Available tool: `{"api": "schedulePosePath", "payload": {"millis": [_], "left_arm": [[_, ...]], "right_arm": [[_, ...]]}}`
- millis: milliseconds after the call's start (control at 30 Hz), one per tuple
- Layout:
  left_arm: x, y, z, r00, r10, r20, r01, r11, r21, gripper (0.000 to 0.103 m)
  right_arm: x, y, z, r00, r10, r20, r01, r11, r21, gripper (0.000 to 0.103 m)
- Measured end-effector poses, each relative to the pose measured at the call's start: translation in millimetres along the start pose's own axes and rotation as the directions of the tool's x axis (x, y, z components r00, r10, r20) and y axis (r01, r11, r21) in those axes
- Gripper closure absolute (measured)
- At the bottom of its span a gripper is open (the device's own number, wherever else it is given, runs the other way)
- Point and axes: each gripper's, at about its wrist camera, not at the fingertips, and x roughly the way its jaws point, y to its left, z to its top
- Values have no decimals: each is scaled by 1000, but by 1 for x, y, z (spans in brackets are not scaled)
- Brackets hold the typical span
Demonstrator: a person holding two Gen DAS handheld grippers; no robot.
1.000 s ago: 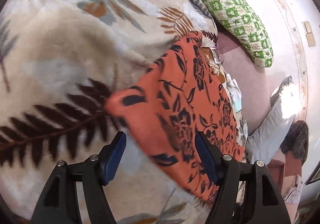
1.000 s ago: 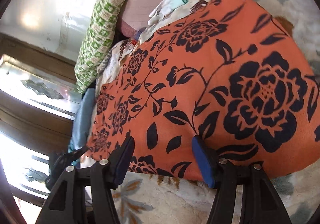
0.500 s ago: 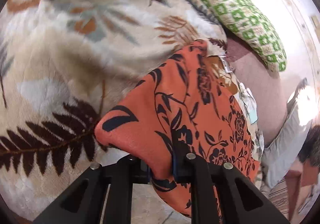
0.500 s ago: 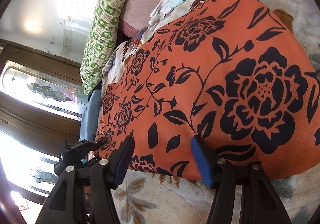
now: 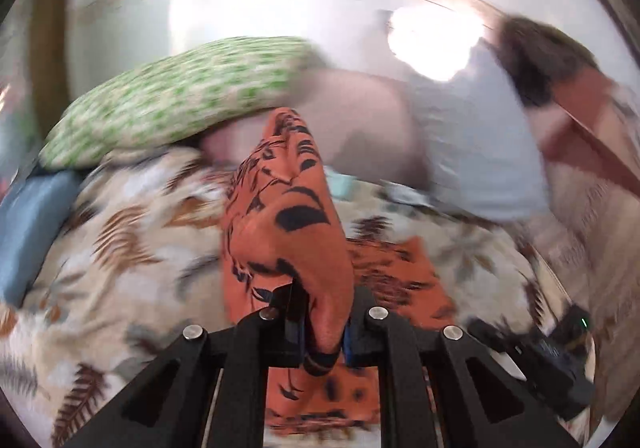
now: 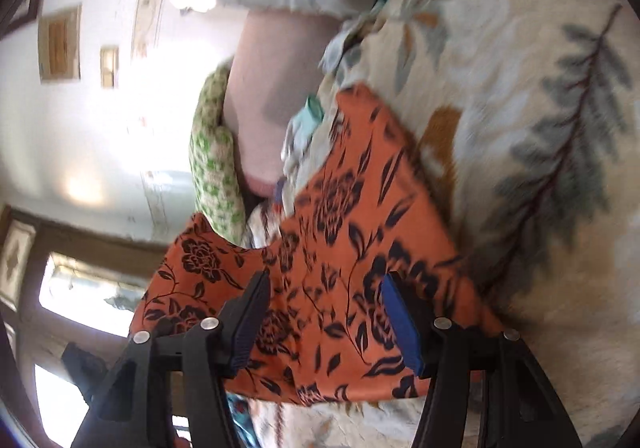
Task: Fold small clothes
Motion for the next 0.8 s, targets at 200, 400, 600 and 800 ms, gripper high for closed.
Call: {"api": "schedulePosePath", "payload": {"millis": [200,400,600,800], "left_arm": [[59,-103,-37,975,-176,-137,190,977,97,90],[96,-96,-77,917,-287,-275,300,954,4,80],[34,-68,-65,859,-464,-216,476,879,7,40],[27,-26,-62,940,-307,-151,323,942,96,35]], "right_arm": [[-42,-28,25,989,82,126,-99,986,133,41],[-80,-69,47,972,73,223,-131,957,258,40],[-64,-70,58,990,59,129,-90,964,252,38],[-26,-54,71,998,30,47,-38,985,168,30]]}}
